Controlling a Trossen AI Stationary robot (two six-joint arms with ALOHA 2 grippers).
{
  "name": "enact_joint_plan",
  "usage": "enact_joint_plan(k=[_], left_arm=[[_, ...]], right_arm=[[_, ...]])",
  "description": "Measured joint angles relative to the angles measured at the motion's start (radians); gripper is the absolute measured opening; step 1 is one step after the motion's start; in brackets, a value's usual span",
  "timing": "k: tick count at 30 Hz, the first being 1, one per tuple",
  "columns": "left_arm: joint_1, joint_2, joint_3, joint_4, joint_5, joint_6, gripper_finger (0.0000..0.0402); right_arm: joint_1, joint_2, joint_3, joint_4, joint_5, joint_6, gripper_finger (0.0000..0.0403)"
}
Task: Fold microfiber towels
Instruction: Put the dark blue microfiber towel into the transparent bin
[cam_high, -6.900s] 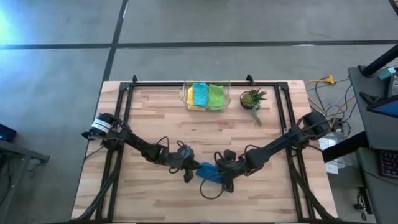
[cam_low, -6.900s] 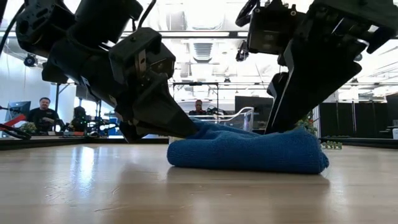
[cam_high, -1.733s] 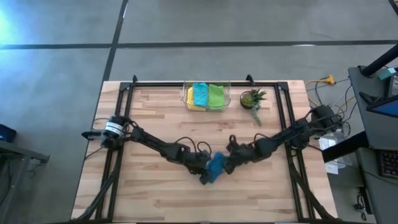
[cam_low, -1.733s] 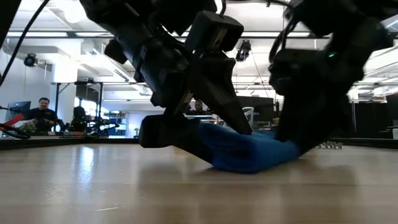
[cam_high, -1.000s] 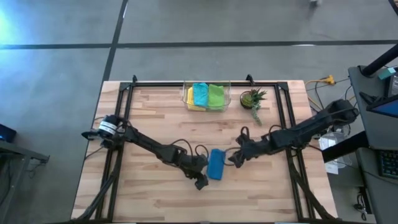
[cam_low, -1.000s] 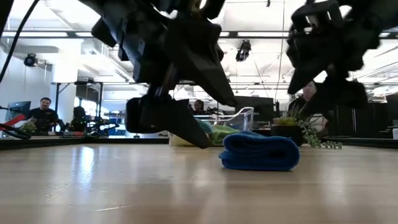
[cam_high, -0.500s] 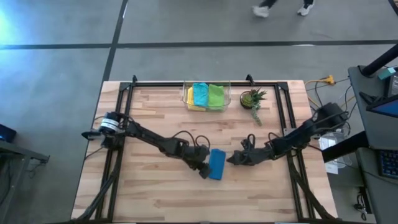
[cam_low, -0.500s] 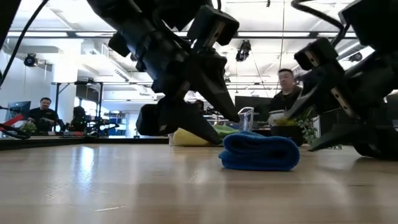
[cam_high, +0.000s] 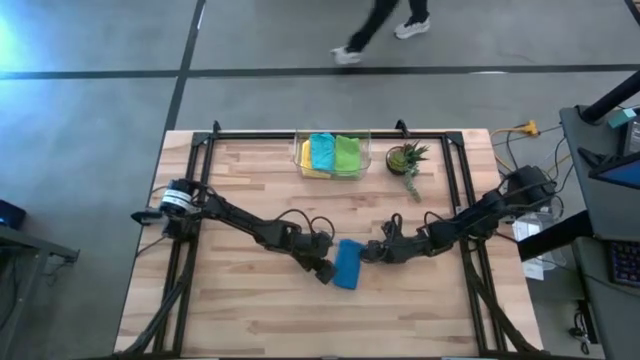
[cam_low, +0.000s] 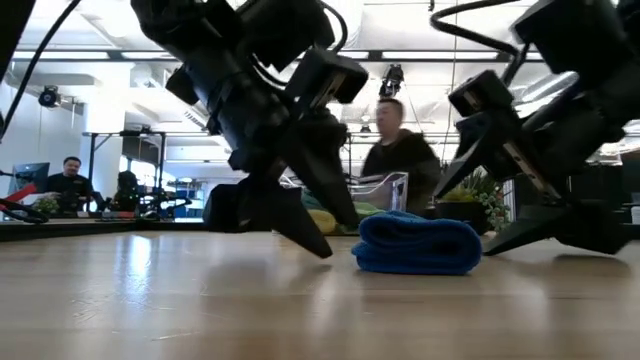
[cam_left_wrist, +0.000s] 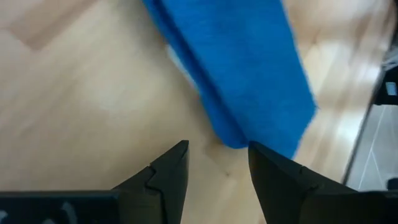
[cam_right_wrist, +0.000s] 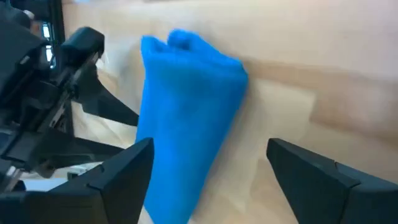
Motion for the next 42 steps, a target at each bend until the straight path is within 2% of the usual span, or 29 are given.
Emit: enact_joint_plan(k=[9, 19, 25, 37, 42], left_arm=[[0.01, 0.0, -0.013, 0.002, -0.02, -0.001, 0.015], [0.012, 0.001, -0.013, 0.017, -0.042, -0.001, 0.015], [0.012, 0.001, -0.013, 0.028, -0.041, 0.0, 0.015], [0.012, 0.002, -0.013, 0.028, -0.042, -0.001, 0.015], [0.022, 0.002, -0.013, 0.029, -0.042, -0.019, 0.015]], right_arm=[[-0.046, 0.018, 0.078, -0.12, 0.011, -0.082, 0.0311], [-0.072, 0.081, 0.15, -0.122, 0.002, -0.145, 0.0313], [-0.086, 0.114, 0.188, -0.118, -0.053, -0.209, 0.0307], [-0.085, 0.107, 0.168, -0.109, -0.1, -0.229, 0.0302], [-0.087, 0.104, 0.167, -0.114, -0.109, -0.301, 0.0295]])
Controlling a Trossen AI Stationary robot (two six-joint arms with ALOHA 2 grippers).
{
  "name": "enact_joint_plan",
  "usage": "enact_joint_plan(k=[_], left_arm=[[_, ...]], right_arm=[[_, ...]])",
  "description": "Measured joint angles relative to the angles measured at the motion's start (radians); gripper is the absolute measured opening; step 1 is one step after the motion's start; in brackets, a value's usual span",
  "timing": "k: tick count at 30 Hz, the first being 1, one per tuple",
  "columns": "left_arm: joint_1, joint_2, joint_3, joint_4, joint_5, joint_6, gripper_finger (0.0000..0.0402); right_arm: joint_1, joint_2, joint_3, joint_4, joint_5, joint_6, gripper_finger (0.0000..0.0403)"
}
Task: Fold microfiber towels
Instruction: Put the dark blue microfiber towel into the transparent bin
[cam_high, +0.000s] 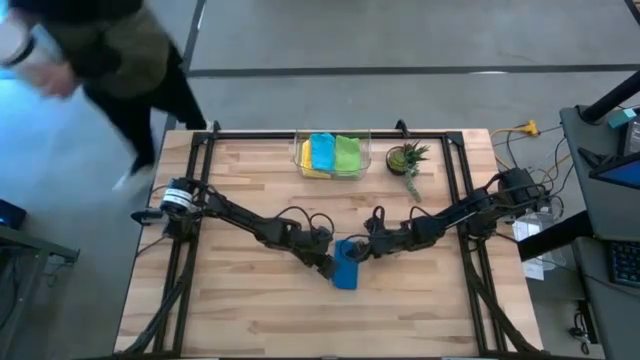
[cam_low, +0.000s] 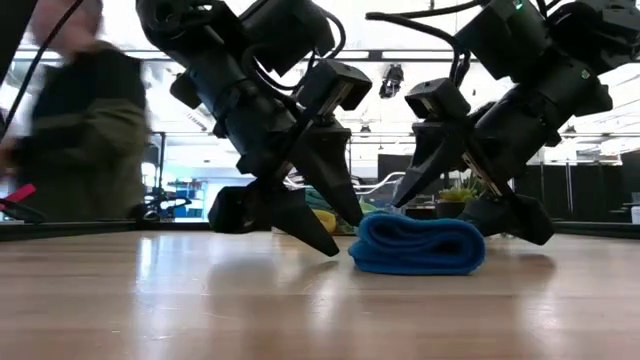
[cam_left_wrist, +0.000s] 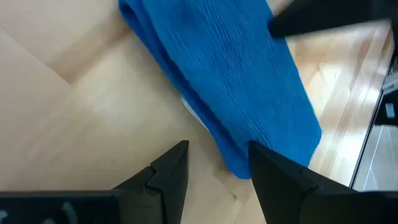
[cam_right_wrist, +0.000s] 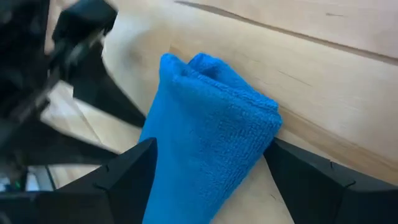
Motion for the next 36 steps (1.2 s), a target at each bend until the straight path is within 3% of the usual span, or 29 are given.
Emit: enact_joint_plan(k=[11, 20, 25, 36], left_arm=[[0.054, 0.0, 0.0, 0.044, 0.063, 0.051, 0.015], [0.076, 0.0, -0.001, 0.018, 0.079, 0.055, 0.015], [0.1, 0.0, -0.002, 0.017, 0.079, 0.056, 0.015], [0.131, 0.0, -0.007, -0.017, 0.075, 0.056, 0.015]], right_arm=[[-0.078, -0.061, 0.007, -0.05, -0.068, -0.336, 0.0294], [-0.117, -0.135, 0.006, -0.188, -0.102, -0.335, 0.0292], [-0.133, -0.084, 0.006, -0.18, -0.176, -0.296, 0.0288], [-0.149, -0.032, 0.006, -0.06, -0.202, -0.243, 0.0281]])
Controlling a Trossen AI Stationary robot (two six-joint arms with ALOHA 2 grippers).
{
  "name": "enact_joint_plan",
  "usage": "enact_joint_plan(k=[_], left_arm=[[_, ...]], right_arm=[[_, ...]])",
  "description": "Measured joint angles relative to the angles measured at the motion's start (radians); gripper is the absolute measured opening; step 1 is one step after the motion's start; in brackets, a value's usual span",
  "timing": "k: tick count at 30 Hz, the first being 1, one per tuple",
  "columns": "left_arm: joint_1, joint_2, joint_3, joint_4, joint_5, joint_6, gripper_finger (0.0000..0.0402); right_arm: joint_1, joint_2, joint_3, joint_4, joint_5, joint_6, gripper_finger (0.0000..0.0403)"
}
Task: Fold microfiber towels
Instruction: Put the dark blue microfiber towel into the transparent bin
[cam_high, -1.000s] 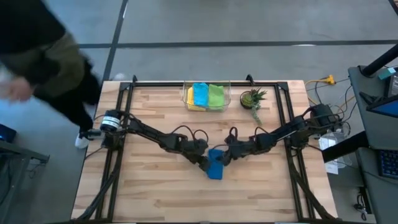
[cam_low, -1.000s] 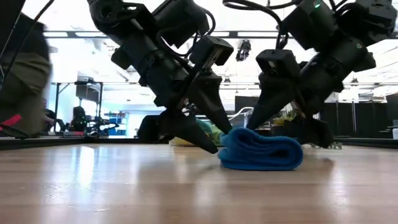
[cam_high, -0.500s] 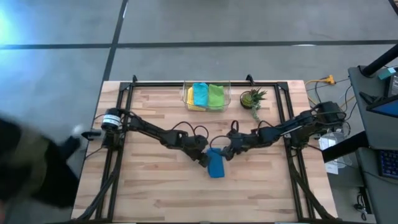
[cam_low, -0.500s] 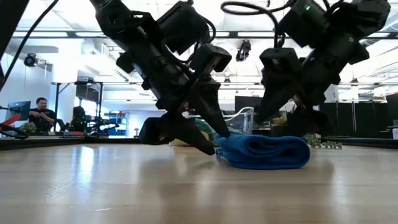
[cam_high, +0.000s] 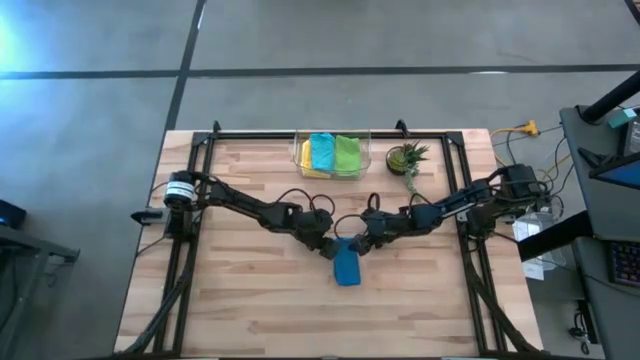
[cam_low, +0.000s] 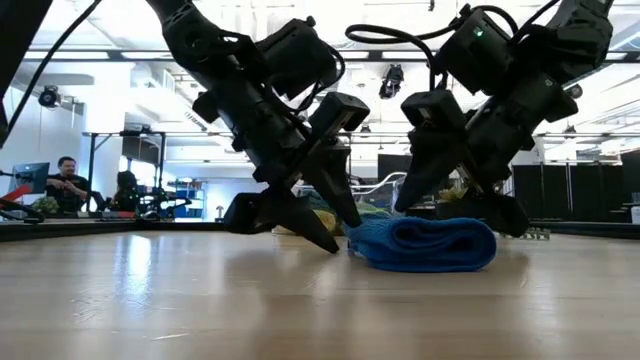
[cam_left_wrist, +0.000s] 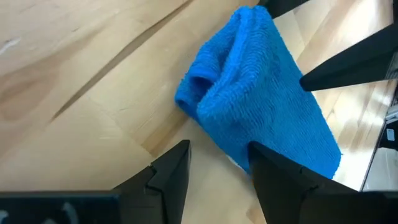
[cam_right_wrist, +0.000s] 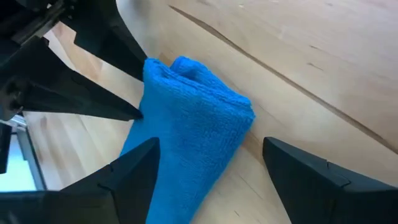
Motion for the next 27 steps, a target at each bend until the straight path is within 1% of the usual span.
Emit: enact_joint_plan(k=[6, 16, 23, 27], left_arm=[[0.003, 0.0, 0.001, -0.046, -0.005, 0.024, 0.015], [0.003, -0.001, 0.0, -0.051, -0.036, 0.02, 0.015], [0.001, 0.044, 0.011, -0.046, -0.046, -0.019, 0.015], [-0.01, 0.051, 0.018, -0.046, -0.083, -0.013, 0.0149]], right_arm=[[-0.011, 0.001, 0.0, 0.004, -0.038, 0.001, 0.0272], [-0.011, 0.001, 0.0, 0.006, -0.044, 0.015, 0.0269], [-0.011, 0.001, 0.0, 0.011, -0.052, 0.019, 0.0263], [-0.011, 0.001, -0.001, 0.011, -0.053, 0.018, 0.0262]])
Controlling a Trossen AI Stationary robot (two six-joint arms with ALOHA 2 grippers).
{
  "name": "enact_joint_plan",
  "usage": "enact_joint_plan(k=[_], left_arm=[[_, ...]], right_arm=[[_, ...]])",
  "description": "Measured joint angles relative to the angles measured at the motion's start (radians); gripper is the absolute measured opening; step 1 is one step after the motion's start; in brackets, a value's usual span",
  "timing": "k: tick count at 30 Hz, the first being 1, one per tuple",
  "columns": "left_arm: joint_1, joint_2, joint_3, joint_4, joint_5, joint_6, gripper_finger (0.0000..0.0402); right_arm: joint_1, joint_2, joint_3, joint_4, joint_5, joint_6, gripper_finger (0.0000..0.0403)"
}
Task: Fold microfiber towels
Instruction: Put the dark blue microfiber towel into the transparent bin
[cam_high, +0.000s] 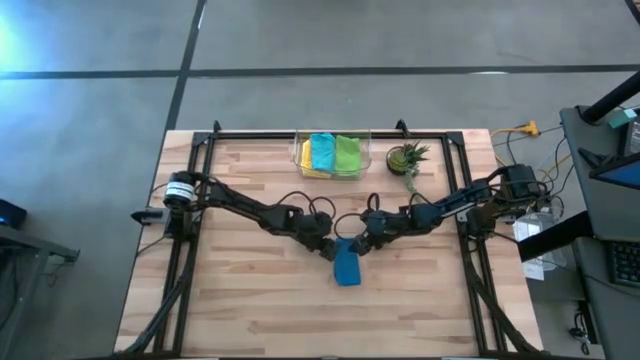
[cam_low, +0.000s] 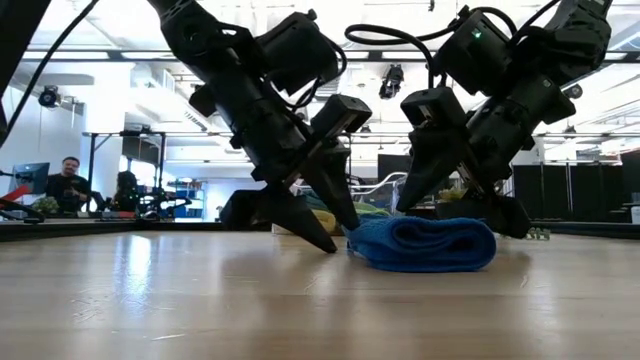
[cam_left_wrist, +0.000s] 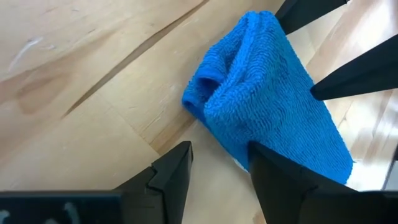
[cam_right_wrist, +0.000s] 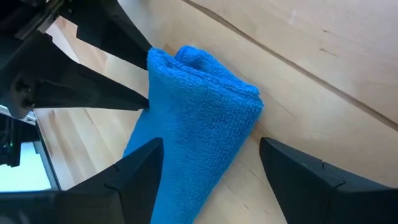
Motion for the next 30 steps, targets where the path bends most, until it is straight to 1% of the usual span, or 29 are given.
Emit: enact_joint_plan(k=[3, 6, 10, 12, 15, 17, 21, 24, 26, 30], left_arm=[[-0.002, -0.004, 0.001, 0.003, -0.014, 0.008, 0.014], [-0.01, -0.033, 0.006, 0.001, -0.014, 0.065, 0.0121], [-0.055, -0.087, 0.022, -0.004, -0.039, 0.271, 0.0085], [-0.09, -0.114, 0.03, 0.014, -0.049, 0.394, 0.0058], [-0.146, -0.12, 0.029, 0.01, -0.074, 0.574, 0.0013], [-0.175, -0.111, 0.027, 0.021, -0.09, 0.653, 0.0006], [-0.205, -0.095, 0.028, 0.041, -0.116, 0.65, 0.0001], [-0.217, -0.087, 0.026, 0.036, -0.211, 0.636, 0.0001], [-0.218, -0.09, 0.027, 0.068, -0.272, 0.641, 0.0], [-0.216, -0.089, 0.028, 0.089, -0.29, 0.642, 0.0]], right_arm=[[0.0, 0.0, 0.0, 0.0, 0.0, 0.0, 0.0261], [0.0, 0.0, 0.0, 0.0, 0.001, 0.0, 0.026], [0.0, 0.0, 0.0, 0.0, 0.004, -0.001, 0.026], [0.0, 0.0, 0.0, -0.004, 0.004, -0.006, 0.026], [0.0, 0.0, 0.0, -0.006, 0.004, -0.008, 0.026], [0.0, 0.0, 0.0, -0.006, 0.004, -0.008, 0.026], [0.0, 0.0, -0.001, -0.006, 0.004, -0.004, 0.026], [0.0, 0.0, -0.001, -0.005, 0.004, 0.0, 0.026], [0.002, 0.0, -0.001, -0.005, 0.004, 0.005, 0.026], [0.002, 0.0, -0.001, -0.004, 0.0, 0.008, 0.026]])
